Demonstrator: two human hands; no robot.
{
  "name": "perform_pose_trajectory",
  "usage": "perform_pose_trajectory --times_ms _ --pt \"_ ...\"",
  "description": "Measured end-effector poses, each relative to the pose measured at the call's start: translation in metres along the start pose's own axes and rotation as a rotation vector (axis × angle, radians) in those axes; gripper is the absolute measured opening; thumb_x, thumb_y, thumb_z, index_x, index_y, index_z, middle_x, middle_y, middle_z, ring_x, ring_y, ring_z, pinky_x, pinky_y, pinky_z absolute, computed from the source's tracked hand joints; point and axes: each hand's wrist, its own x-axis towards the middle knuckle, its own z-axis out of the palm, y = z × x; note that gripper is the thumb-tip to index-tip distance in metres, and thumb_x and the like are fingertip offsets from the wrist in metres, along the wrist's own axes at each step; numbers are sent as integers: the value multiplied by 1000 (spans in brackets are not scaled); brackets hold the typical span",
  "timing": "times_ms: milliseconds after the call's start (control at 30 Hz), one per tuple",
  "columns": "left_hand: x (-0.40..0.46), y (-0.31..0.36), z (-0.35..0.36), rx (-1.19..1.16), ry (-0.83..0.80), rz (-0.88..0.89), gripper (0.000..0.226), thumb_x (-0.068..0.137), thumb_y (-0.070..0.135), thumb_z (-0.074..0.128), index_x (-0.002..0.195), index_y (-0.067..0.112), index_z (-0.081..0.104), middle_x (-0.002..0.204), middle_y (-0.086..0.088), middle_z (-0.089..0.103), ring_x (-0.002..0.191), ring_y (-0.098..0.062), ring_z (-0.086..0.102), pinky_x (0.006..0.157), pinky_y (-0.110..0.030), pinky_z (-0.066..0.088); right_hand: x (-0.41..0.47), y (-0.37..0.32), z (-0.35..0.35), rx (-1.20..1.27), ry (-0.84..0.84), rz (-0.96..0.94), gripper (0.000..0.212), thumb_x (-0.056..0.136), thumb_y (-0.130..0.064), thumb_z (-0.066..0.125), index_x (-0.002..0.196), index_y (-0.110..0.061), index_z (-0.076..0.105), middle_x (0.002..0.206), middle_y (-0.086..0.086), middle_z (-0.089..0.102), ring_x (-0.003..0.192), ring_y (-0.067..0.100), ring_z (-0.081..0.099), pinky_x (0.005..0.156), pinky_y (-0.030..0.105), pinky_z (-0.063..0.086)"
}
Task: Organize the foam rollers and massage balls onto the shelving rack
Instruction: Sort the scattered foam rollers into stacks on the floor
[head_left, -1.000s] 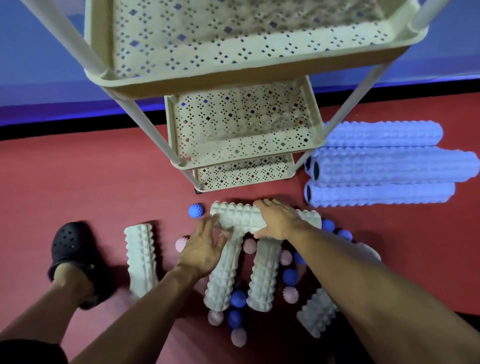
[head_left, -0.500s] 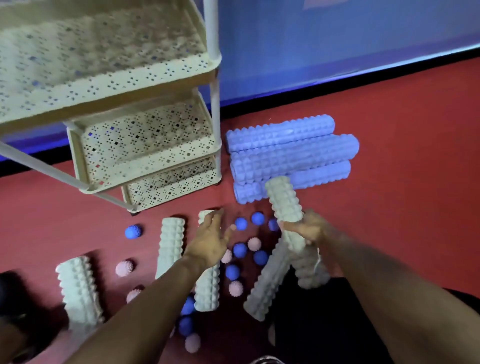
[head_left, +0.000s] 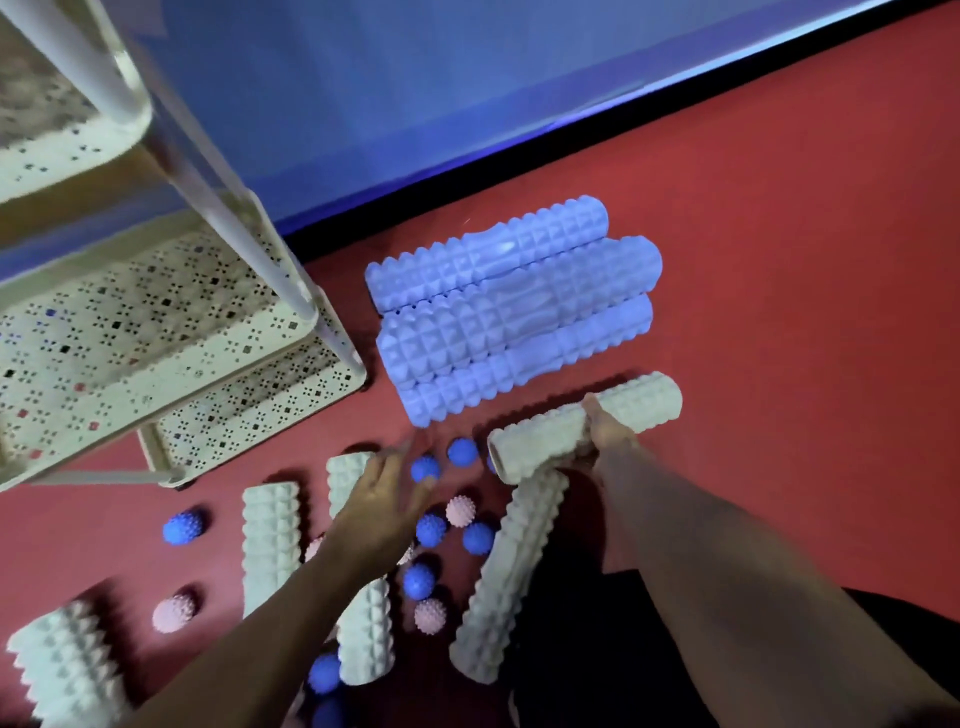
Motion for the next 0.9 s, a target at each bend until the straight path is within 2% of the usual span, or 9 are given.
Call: perform_pose_trajectory --times_ms 100,200,300,400,467,567,667,800,900 --pt "0 -8 -5 45 2 36 56 101 40 51 152 22 35 151 -1 38 141 -17 36 114 -25 23 23 5 11 70 36 -5 52 74 -42 80 100 2 69 78 12 69 62 25 65 62 38 58" --pt "4 -17 -1 133 32 72 49 101 23 55 148 21 38 147 -15 45 136 -29 44 112 -31 29 4 -2 26 2 62 -28 24 86 -29 75 91 -8 67 96 17 68 62 22 60 56 32 51" --pt "10 -22 4 68 -18 -45 55 102 34 51 152 19 32 151 -6 37 137 -23 41 111 -30 30 -8 -1 36 14 -58 -37 37 92 -31 71 118 -5 64 126 20 63 102 32 67 84 43 55" --pt "14 -22 10 51 -40 -95 59 101 39 49 153 20 30 154 -7 34 138 -27 40 111 -36 33 -15 3 38 -32 -110 -72 54 92 -32 71 132 0 57 139 27 53 125 39 56 102 50 47" --pt "14 -20 11 60 -45 -130 59 101 40 47 153 18 30 156 -10 32 141 -30 36 113 -40 34 -22 6 38 -66 -139 -118 56 91 -32 73 130 4 59 133 28 58 122 42 58 103 50 47" --pt "5 -21 9 64 -46 -136 58 101 40 48 151 14 33 155 -11 33 141 -30 35 115 -40 32 -33 13 36 -142 -115 -229 70 73 -45 86 120 2 66 103 8 70 90 18 67 78 28 54" --pt "-13 -27 5 25 -35 -107 69 96 50 51 151 11 35 150 -11 38 139 -29 40 116 -40 33 -51 23 33 -309 -127 -419 32 87 -12 77 113 -3 61 99 0 64 103 18 62 80 17 48" --pt "-39 -32 0 -20 21 -115 69 96 50 53 151 11 36 151 -7 38 139 -25 42 114 -34 31 -85 35 39 -676 -206 -623 61 80 -30 81 131 -9 55 124 4 62 121 22 59 103 34 46" --pt "-64 -43 -2 -10 47 -149 63 100 39 53 153 12 33 156 -6 33 143 -22 35 114 -27 25 -124 51 50 -936 -265 -742 64 80 -40 78 135 -18 55 129 4 60 120 19 57 104 37 45"
